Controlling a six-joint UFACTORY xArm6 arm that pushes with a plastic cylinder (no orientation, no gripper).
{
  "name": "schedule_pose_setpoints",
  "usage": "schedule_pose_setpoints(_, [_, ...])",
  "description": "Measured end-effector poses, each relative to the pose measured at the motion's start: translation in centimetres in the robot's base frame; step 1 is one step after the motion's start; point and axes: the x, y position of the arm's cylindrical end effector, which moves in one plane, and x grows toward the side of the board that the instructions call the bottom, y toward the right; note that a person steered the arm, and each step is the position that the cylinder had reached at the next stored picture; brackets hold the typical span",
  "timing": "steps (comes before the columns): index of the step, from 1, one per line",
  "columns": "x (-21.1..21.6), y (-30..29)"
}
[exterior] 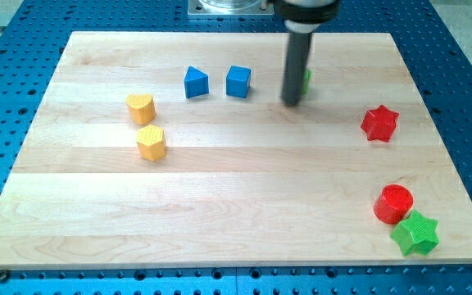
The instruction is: Slide the green star vertically above the red star
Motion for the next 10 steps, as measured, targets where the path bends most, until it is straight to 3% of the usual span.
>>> schedule_pose_setpoints(1, [2.2,-1.4])
schedule_pose_setpoints(3, [21.4,-1.7])
schedule_pose_setpoints(4, [24.3,1.9])
schedule_pose_setpoints(5, [18.4,4.4])
schedule_pose_setpoints(6, [15.2,12.0])
schedule_pose_setpoints(7, [16.0,22.3])
schedule_pose_setpoints(8, [21.8,20.3])
schedule_pose_setpoints(9, [26.1,13.3])
schedule_pose_setpoints(10, [26.3,2.2])
